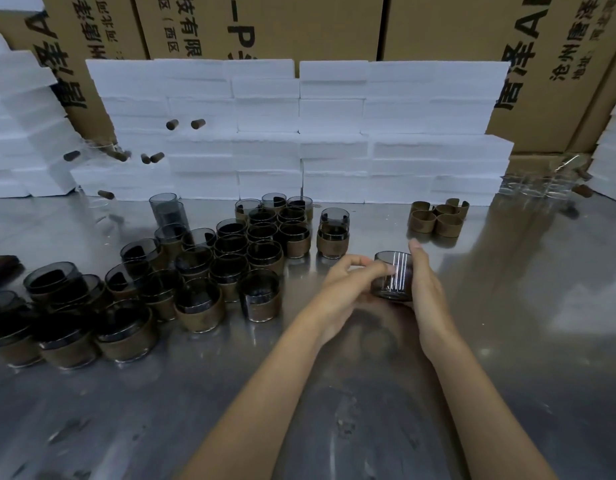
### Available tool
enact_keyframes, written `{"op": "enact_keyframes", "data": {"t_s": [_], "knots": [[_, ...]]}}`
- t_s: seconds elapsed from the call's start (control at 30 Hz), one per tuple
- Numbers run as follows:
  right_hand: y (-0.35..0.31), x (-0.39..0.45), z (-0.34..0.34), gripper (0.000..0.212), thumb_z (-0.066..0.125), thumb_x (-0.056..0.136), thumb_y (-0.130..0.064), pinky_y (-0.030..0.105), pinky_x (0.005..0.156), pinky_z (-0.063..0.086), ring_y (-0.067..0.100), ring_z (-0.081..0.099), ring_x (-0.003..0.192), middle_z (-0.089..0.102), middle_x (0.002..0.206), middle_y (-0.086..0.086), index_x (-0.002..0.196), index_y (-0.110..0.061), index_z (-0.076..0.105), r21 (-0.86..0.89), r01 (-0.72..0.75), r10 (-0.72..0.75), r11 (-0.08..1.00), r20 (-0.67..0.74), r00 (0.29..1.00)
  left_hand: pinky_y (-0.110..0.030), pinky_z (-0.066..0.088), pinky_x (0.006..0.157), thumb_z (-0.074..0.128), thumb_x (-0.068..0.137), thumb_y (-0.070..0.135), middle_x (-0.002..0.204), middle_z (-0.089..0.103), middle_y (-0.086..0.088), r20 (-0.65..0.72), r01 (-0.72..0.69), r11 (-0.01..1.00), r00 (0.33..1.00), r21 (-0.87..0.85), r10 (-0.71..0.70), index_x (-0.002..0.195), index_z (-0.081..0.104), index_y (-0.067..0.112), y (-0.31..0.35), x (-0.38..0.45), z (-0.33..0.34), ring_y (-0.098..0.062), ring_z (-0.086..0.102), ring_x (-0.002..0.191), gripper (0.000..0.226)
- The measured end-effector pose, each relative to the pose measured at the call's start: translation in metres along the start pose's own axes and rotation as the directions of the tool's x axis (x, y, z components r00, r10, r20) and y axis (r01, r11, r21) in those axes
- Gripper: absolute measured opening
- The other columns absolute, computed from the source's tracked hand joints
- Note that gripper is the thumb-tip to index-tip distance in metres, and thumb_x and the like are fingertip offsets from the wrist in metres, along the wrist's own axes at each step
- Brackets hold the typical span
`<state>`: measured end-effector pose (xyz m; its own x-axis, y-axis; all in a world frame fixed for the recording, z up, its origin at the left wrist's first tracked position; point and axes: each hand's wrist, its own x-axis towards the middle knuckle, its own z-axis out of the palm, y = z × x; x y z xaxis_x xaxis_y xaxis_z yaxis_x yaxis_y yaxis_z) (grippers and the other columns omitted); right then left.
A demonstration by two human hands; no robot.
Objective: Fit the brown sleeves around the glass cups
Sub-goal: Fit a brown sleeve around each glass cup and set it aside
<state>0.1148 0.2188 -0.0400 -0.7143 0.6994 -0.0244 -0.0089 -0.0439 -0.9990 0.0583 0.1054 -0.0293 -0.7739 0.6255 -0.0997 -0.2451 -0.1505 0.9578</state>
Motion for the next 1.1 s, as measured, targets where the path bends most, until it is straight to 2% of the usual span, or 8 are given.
{"op": "enact_keyframes", "data": {"t_s": [0.1,0.27,0.37,0.47,0.6,0.77,0.93,1.1], "knots": [[-0.001,-0.005,0.003,0.065,0.043,0.094,-0.074,0.025,0.07,0.054,0.01,0.076,0.091,0.08,0.098,-0.002,0.111,-0.021,0.077,-0.017,0.005,-0.004,1.0,0.084,0.996,-0.042,0.053,0.084,0.079,0.08,0.023,0.103,0.069,-0.013,0.068,-0.013,0.997,0.998,-0.075,0.019,0.101,0.061,0.013,-0.007,0.001,-0.004,-0.024,0.067,0.09,0.03],[-0.002,-0.014,0.015,0.082,0.024,0.083,-0.086,0.014,0.066,0.049,-0.002,0.072,0.084,0.079,0.089,-0.01,0.1,-0.028,0.078,-0.071,0.06,-0.054,0.996,0.079,0.995,-0.045,0.054,0.104,0.086,0.077,0.035,0.121,0.071,-0.018,0.036,-0.065,0.997,0.997,0.046,0.063,0.125,0.059,0.004,-0.012,-0.001,-0.011,-0.034,0.069,0.115,0.063],[-0.002,-0.019,0.022,0.065,0.027,0.088,-0.077,0.006,0.056,0.048,-0.006,0.071,0.073,0.077,0.075,-0.017,0.089,-0.032,0.074,-0.024,0.11,-0.108,0.994,0.065,0.992,-0.056,0.051,0.105,0.085,0.08,0.041,0.116,0.072,-0.026,0.017,-0.073,0.997,0.997,-0.016,0.073,0.117,0.07,-0.001,-0.008,-0.002,-0.019,-0.037,0.071,0.107,0.058],[0.004,-0.018,0.028,0.051,0.037,0.102,-0.06,0.01,0.066,0.053,0.0,0.074,0.083,0.079,0.089,-0.005,0.099,-0.026,0.074,-0.019,0.144,-0.142,0.989,0.084,0.986,-0.049,0.057,0.101,0.073,0.091,0.041,0.11,0.076,-0.023,0.032,-0.067,0.996,0.997,-0.06,0.069,0.111,0.076,0.0,-0.004,-0.004,-0.03,-0.03,0.074,0.101,0.046],[0.006,-0.021,0.033,0.062,0.048,0.085,-0.073,0.03,0.09,0.057,0.009,0.072,0.102,0.077,0.108,-0.002,0.115,-0.024,0.071,0.0,0.109,-0.108,0.994,0.14,0.984,-0.048,0.057,0.1,0.064,0.1,0.034,0.115,0.072,-0.025,0.004,-0.058,0.993,0.998,-0.103,0.059,0.126,0.066,-0.002,-0.01,-0.002,-0.037,-0.034,0.072,0.107,0.045],[0.008,-0.015,0.033,0.049,0.052,0.092,-0.07,0.03,0.087,0.058,0.01,0.071,0.1,0.077,0.104,-0.003,0.103,-0.027,0.073,-0.112,0.073,-0.054,0.991,0.167,0.984,-0.049,0.049,0.11,0.059,0.104,0.03,0.133,0.063,-0.028,-0.054,-0.107,0.992,0.993,-0.068,0.104,0.108,0.062,0.008,-0.018,0.003,-0.034,-0.034,0.063,0.123,0.022],[0.009,-0.009,0.038,0.066,0.026,0.097,-0.076,0.021,0.063,0.053,0.006,0.072,0.078,0.074,0.075,-0.008,0.085,-0.031,0.072,-0.191,0.062,-0.048,0.98,0.077,0.996,-0.025,0.057,0.085,0.076,0.091,0.043,0.098,0.078,0.007,-0.091,-0.159,0.98,0.981,0.117,0.17,0.104,0.072,0.018,-0.021,0.002,-0.031,-0.009,0.071,0.094,0.028],[0.011,-0.002,0.045,0.069,0.017,0.105,-0.065,0.052,0.091,0.058,0.033,0.072,0.09,0.074,0.093,0.014,0.077,-0.026,0.067,-0.162,-0.001,-0.01,0.987,-0.065,0.998,-0.001,0.044,0.068,0.069,0.098,0.037,0.095,0.071,0.015,-0.129,-0.216,0.94,0.958,0.264,0.256,0.098,0.074,0.03,-0.025,0.005,-0.027,0.01,0.064,0.085,0.009]]}}
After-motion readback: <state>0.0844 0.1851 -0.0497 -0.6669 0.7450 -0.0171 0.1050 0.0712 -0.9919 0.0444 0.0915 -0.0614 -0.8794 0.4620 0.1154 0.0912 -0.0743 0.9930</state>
